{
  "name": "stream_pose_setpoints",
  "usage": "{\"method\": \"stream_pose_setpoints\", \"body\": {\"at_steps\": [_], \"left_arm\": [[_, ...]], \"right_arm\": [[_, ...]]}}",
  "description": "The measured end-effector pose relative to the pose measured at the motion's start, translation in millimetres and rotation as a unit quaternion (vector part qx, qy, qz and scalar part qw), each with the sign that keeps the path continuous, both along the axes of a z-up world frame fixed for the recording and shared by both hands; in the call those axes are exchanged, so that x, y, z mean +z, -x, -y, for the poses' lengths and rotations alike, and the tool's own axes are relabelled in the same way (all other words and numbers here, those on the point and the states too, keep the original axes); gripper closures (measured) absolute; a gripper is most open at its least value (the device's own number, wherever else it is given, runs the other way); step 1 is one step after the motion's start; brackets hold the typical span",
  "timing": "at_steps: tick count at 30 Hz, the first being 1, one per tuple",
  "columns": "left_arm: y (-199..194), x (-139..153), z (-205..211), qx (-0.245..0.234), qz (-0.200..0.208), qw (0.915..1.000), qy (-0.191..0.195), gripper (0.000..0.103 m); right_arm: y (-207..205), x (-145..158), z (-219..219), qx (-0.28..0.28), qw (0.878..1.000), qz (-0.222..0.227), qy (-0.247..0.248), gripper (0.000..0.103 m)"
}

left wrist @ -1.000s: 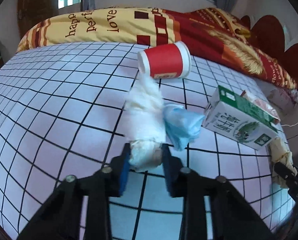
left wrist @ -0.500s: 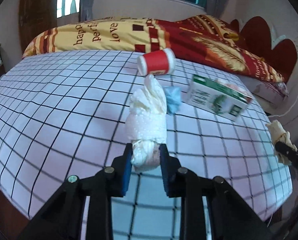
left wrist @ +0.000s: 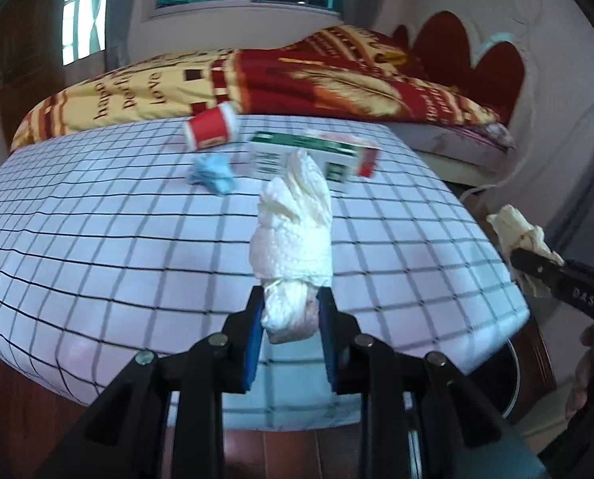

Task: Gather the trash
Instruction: 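Carry the white tissue and beige paper over the black bin with both tools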

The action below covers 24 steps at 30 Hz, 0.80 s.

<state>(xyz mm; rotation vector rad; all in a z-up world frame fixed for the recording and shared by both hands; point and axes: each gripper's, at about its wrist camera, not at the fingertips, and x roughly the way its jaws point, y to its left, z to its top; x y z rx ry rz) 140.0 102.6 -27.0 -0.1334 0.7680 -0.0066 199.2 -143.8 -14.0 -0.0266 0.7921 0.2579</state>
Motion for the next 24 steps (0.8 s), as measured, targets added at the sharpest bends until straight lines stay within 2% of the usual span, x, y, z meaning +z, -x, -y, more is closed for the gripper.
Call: {"method": "stream_pose_setpoints", "body": {"at_steps": [13, 24], "left_arm": [[29, -1, 73, -0.085, 0.0, 0.9964, -0.009, 0.076], [41, -4, 138, -0.149, -0.005, 0.9887, -0.012, 0.076]], "right_arm": [[60, 4, 80, -0.06, 0.998, 0.009, 0.003, 0.065], [97, -4, 137, -0.103, 0.995, 0.004, -0.004, 0.065]]}}
